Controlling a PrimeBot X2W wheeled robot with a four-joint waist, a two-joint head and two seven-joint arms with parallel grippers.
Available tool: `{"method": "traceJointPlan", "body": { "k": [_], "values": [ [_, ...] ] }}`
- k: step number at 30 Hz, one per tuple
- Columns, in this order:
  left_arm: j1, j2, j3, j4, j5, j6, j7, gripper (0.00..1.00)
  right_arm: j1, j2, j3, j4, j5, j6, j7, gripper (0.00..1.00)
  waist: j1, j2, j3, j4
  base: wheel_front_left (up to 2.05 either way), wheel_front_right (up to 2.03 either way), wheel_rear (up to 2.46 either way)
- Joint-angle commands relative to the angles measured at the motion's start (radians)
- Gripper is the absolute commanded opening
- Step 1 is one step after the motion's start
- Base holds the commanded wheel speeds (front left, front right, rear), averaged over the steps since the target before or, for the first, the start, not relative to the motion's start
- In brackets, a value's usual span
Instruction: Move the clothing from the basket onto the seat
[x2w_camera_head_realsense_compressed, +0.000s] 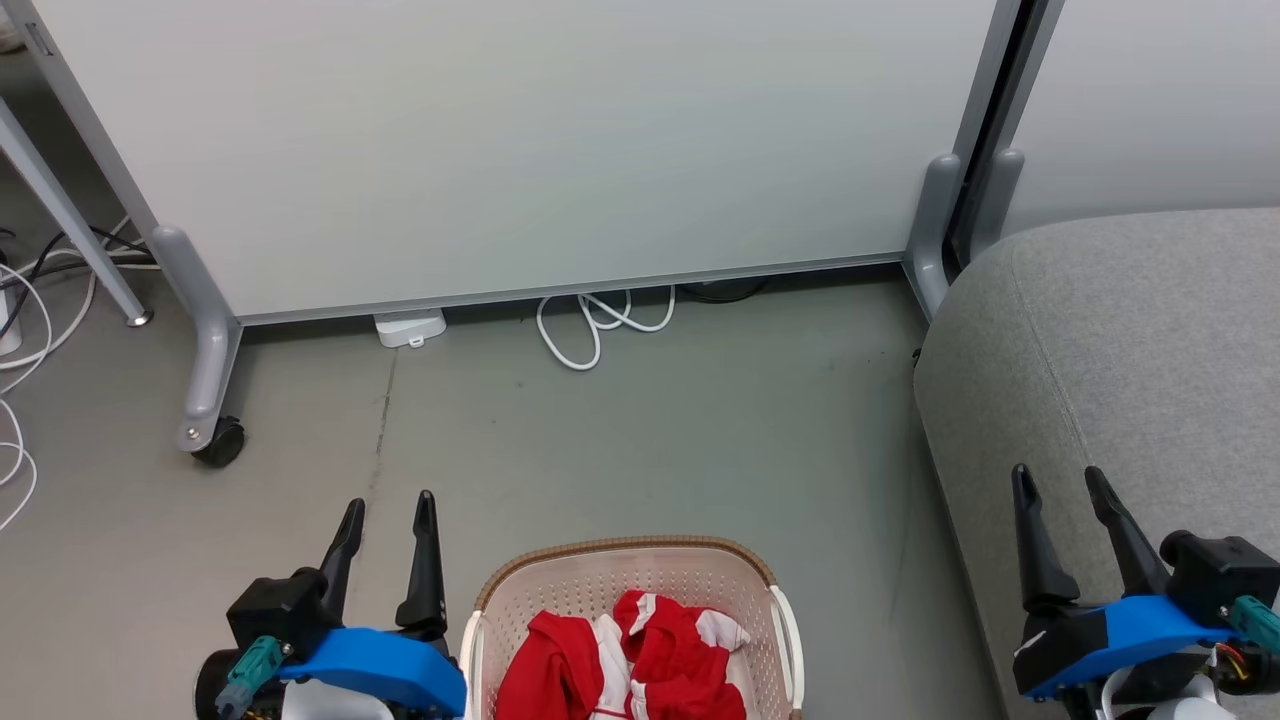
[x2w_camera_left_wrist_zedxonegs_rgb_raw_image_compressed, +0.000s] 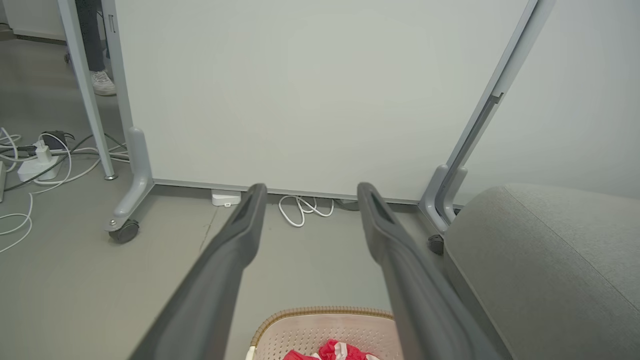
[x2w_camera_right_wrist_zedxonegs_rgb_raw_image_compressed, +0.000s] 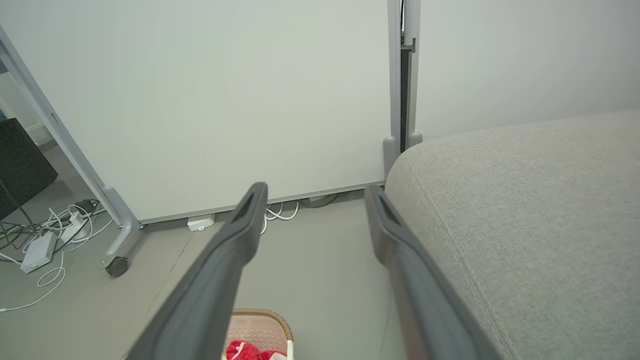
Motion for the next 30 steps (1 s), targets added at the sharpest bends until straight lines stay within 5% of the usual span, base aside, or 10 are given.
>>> {"method": "traceJointPlan", "body": {
  "k": [1, 30],
  "values": [
    [-0.015, 0.003, -0.002, 0.000, 0.019, -0.004, -0.009, 1.00, -0.002, -0.007, -0.004, -0.008, -0.023, 0.002, -0.006, 1.00, 0.0000, -0.0001, -0.001, 0.000, 0.00, 0.00, 0.00],
    [-0.011, -0.003, -0.004, 0.047, 0.150, 0.011, -0.056, 1.00, 0.014, -0.008, -0.015, -0.006, -0.194, 0.001, -0.024, 1.00, 0.0000, -0.0001, -0.011, 0.003, 0.00, 0.00, 0.00]
  ]
}}
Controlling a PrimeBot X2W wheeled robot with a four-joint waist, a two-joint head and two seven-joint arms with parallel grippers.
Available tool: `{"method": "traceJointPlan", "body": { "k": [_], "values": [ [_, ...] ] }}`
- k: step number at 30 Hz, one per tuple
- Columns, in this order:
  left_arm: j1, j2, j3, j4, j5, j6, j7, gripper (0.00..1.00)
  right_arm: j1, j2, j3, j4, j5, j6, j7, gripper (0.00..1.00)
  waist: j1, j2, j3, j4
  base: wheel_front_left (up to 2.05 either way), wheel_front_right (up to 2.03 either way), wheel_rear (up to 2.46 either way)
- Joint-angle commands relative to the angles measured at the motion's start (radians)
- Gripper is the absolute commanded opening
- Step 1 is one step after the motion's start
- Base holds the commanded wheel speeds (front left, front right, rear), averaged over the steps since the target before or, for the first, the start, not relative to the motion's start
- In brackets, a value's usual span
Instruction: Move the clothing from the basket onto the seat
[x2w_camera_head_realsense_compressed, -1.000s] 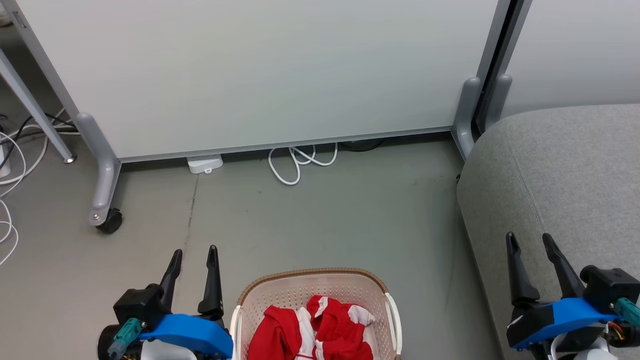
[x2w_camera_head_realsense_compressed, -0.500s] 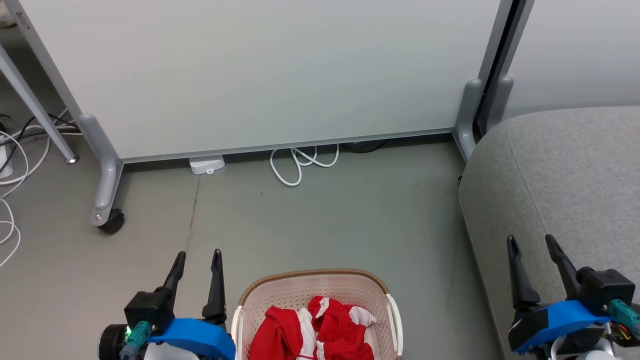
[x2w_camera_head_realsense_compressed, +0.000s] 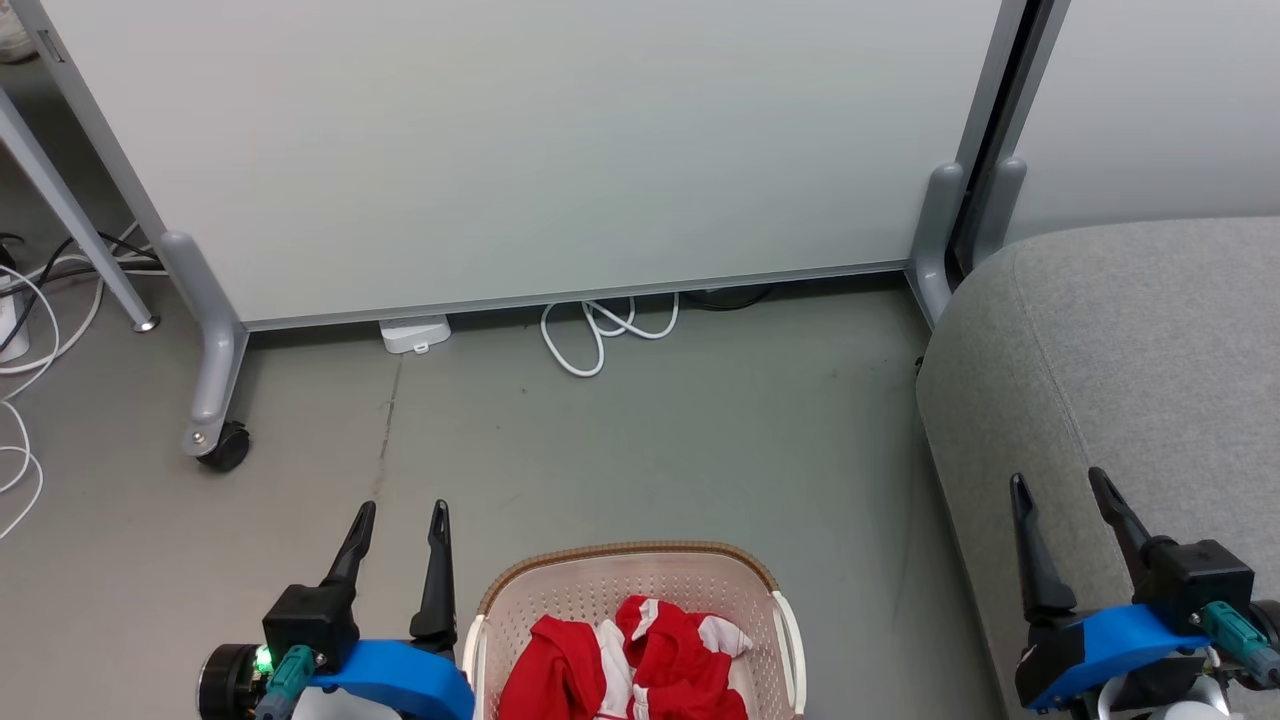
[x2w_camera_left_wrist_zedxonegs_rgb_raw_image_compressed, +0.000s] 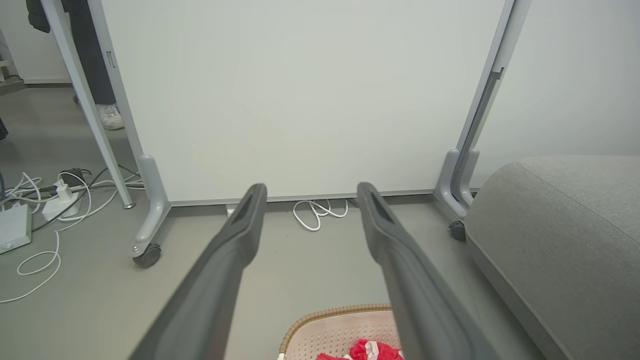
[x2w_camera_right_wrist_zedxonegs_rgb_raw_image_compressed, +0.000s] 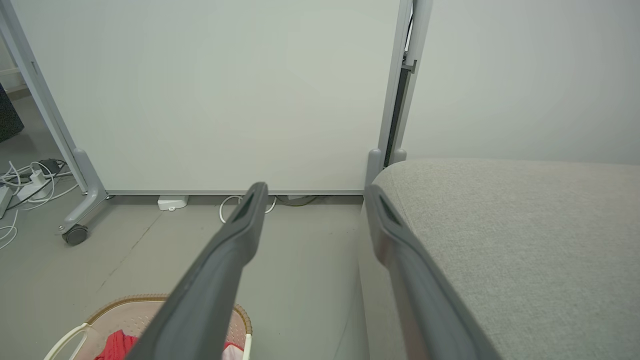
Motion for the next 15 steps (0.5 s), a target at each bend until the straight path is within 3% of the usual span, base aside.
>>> {"method": "traceJointPlan", "body": {
  "k": [1, 15],
  "values": [
    [-0.003, 0.000, 0.003, 0.000, -0.002, 0.001, -0.005, 1.00, 0.005, -0.006, 0.001, 0.000, -0.001, 0.000, -0.004, 1.00, 0.0000, 0.0000, -0.001, -0.001, 0.00, 0.00, 0.00],
    [-0.003, 0.002, -0.003, 0.012, -0.007, -0.005, -0.005, 1.00, 0.000, -0.005, 0.013, 0.007, 0.008, 0.000, -0.004, 1.00, 0.0000, 0.0000, 0.003, -0.010, 0.00, 0.00, 0.00]
  ]
}}
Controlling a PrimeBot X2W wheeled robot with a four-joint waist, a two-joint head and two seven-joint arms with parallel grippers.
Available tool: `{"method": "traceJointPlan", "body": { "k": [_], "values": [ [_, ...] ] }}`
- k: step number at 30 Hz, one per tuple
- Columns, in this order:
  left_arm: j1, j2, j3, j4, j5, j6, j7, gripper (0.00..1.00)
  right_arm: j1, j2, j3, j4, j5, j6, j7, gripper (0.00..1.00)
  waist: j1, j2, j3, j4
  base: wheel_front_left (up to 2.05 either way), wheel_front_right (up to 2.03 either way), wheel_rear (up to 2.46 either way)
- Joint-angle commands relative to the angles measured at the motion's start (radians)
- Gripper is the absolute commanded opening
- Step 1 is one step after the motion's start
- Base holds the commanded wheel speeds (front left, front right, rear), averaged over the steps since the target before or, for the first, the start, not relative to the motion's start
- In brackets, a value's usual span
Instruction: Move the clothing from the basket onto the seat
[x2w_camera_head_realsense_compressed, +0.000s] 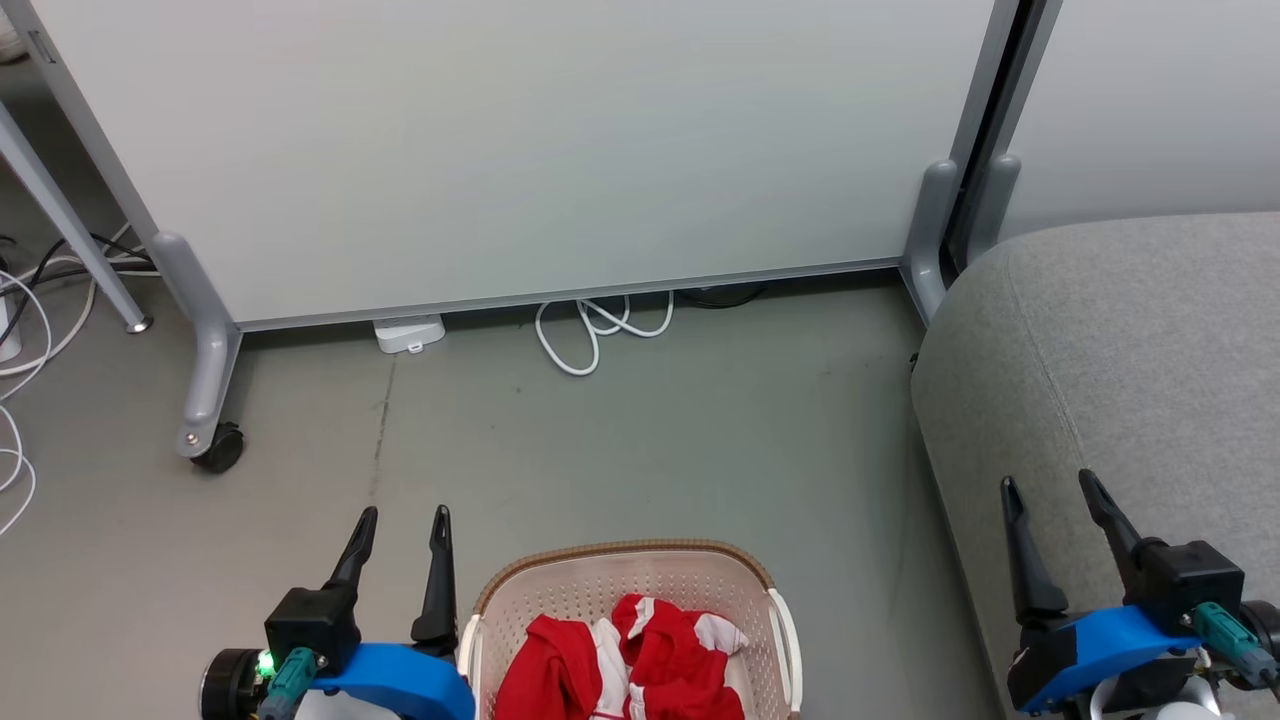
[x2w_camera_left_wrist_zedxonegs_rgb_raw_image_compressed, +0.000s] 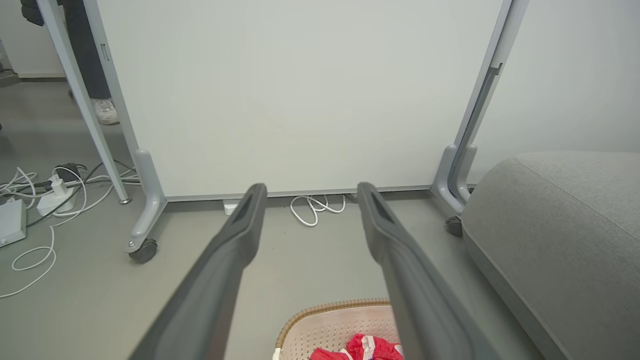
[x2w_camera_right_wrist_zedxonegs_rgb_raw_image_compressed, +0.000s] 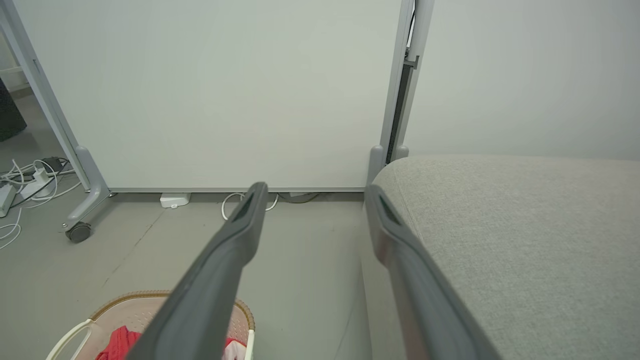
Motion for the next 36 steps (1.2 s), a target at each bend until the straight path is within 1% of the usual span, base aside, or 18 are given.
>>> {"method": "traceJointPlan", "body": {
  "k": [1, 8, 9, 11, 21, 26, 27, 29, 36],
  "values": [
    [-0.004, 0.005, -0.001, 0.004, 0.000, -0.004, -0.005, 1.00, -0.005, -0.005, 0.005, 0.001, 0.003, 0.000, -0.003, 1.00, 0.0000, -0.0001, 0.005, -0.007, 0.00, 0.00, 0.00],
    [-0.045, 0.023, 0.005, 0.034, -0.009, 0.000, 0.006, 1.00, -0.046, -0.005, 0.040, -0.004, 0.015, 0.000, -0.012, 1.00, 0.0000, -0.0001, 0.074, -0.070, 0.00, 0.00, 0.00],
    [-0.062, 0.029, 0.007, 0.043, -0.012, -0.002, 0.018, 1.00, -0.061, -0.005, 0.050, -0.005, 0.022, 0.000, -0.015, 1.00, 0.0000, -0.0001, 0.109, -0.093, 0.00, 0.00, 0.00],
    [-0.083, 0.037, 0.013, 0.050, -0.020, -0.002, 0.030, 1.00, -0.079, -0.005, 0.060, -0.008, 0.024, 0.000, -0.020, 1.00, 0.0000, -0.0001, 0.151, -0.117, 0.00, 0.00, 0.00],
    [-0.208, 0.082, 0.044, 0.118, -0.047, 0.007, 0.100, 1.00, -0.183, -0.004, 0.110, 0.000, 0.066, 0.000, -0.060, 1.00, 0.0000, -0.0001, 0.368, -0.213, 0.00, 0.00, 0.00],
    [-0.267, 0.101, 0.046, 0.179, -0.057, 0.003, 0.142, 1.00, -0.229, -0.004, 0.136, 0.018, 0.092, 0.000, -0.084, 1.00, 0.0000, -0.0001, 0.459, -0.248, 0.00, 0.00, 0.00],
    [-0.267, 0.101, 0.046, 0.179, -0.057, 0.003, 0.142, 1.00, -0.229, -0.004, 0.136, 0.018, 0.092, 0.000, -0.084, 1.00, 0.0000, -0.0001, 0.459, -0.248, 0.00, 0.00, 0.00],
    [-0.288, 0.108, 0.045, 0.208, -0.062, 0.004, 0.166, 1.00, -0.245, -0.004, 0.148, 0.025, 0.105, 0.000, -0.093, 1.00, 0.0000, -0.0001, 0.492, -0.259, 0.00, 0.00, 0.00],
    [-0.347, 0.115, 0.054, 0.303, -0.075, 0.037, 0.240, 1.00, -0.305, -0.003, 0.201, 0.050, 0.155, 0.000, -0.116, 1.00, 0.0000, -0.0001, 0.596, -0.298, 0.00, 0.00, 0.00]
  ]
}}
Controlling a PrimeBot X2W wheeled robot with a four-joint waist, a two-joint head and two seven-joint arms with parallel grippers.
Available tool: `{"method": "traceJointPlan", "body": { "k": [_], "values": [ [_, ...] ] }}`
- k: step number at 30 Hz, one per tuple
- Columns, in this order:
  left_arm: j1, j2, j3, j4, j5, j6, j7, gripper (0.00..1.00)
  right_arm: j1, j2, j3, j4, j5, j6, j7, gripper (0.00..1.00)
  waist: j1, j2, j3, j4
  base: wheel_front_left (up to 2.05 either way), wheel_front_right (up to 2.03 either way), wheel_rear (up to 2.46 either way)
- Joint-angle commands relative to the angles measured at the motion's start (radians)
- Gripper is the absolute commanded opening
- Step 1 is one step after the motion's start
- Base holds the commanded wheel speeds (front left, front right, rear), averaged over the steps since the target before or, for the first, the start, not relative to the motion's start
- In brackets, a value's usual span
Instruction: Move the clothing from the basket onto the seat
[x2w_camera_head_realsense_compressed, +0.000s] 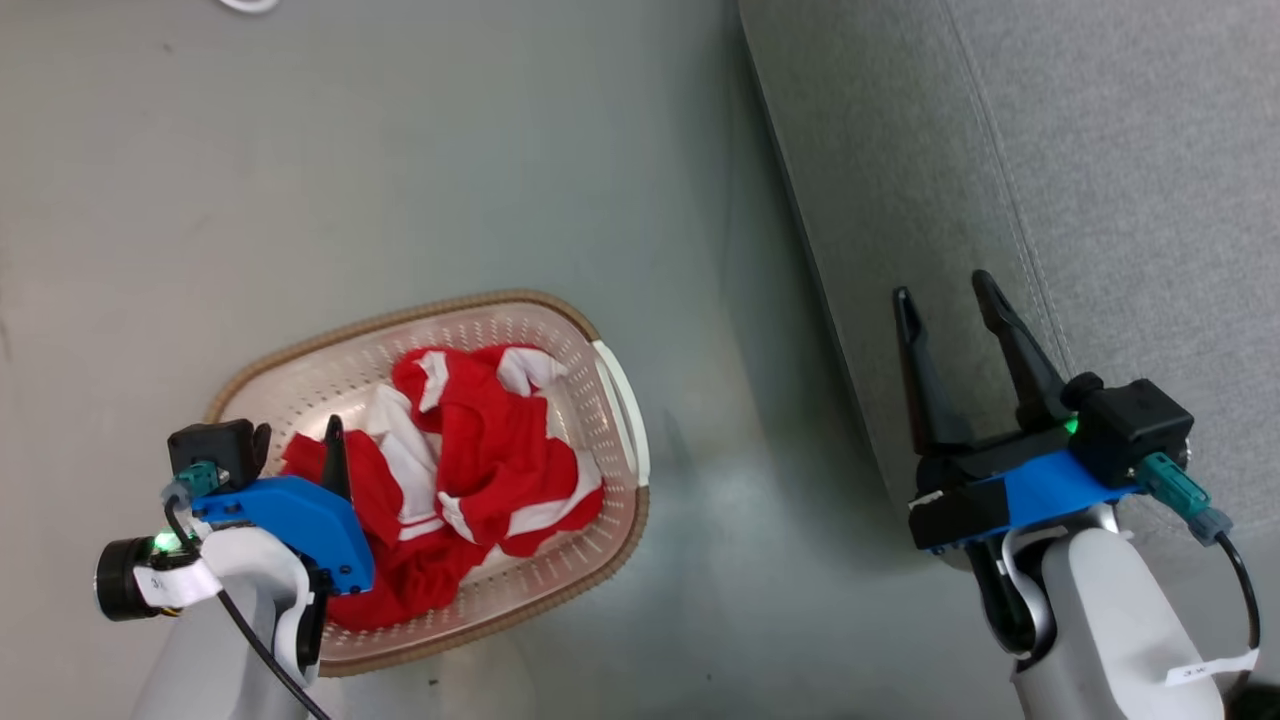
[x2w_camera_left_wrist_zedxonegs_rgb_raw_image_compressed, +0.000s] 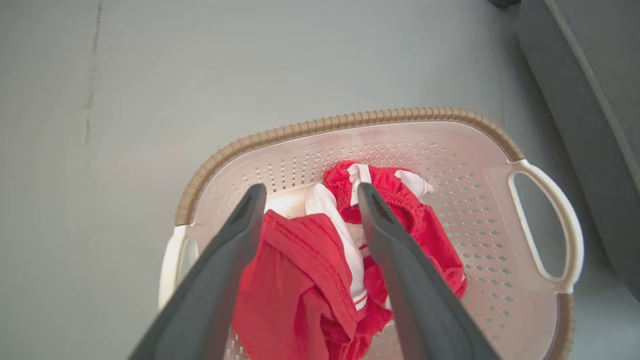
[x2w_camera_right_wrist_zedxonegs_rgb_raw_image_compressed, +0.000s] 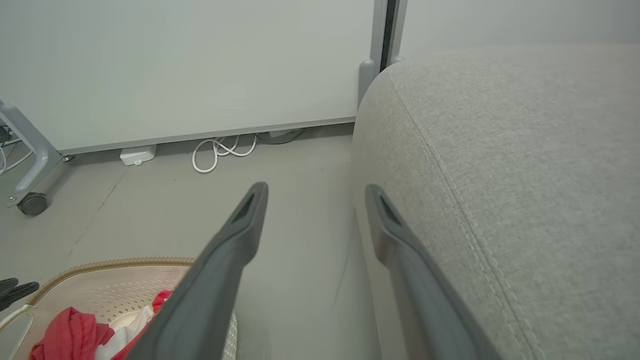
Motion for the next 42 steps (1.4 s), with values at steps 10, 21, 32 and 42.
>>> {"method": "traceJointPlan", "body": {
  "k": [10, 21, 32, 42],
  "values": [
    [-0.040, 0.023, 0.000, 0.088, -0.005, 0.044, 0.058, 1.00, -0.063, -0.001, 0.059, 0.016, 0.063, 0.000, -0.013, 1.00, -0.0002, 0.0000, 0.113, -0.067, 0.00, 0.00, 0.00],
    [-0.053, 0.044, 0.002, 0.170, 0.005, 0.126, 0.099, 1.00, -0.067, -0.001, 0.074, -0.002, 0.093, 0.000, -0.013, 1.00, -0.0002, 0.0000, 0.154, -0.108, 0.00, 0.00, 0.00],
    [-0.062, 0.043, -0.006, 0.197, -0.010, 0.128, 0.099, 0.00, -0.071, -0.001, 0.084, 0.000, 0.112, 0.000, -0.013, 1.00, -0.0002, 0.0000, 0.164, -0.123, 0.00, 0.00, 0.00],
    [-0.071, 0.025, -0.016, 0.200, -0.029, 0.121, 0.090, 0.00, -0.073, -0.001, 0.072, 0.002, 0.097, 0.000, -0.013, 1.00, -0.0002, 0.0000, 0.154, -0.106, 0.00, 0.00, 0.00]
  ]
}}
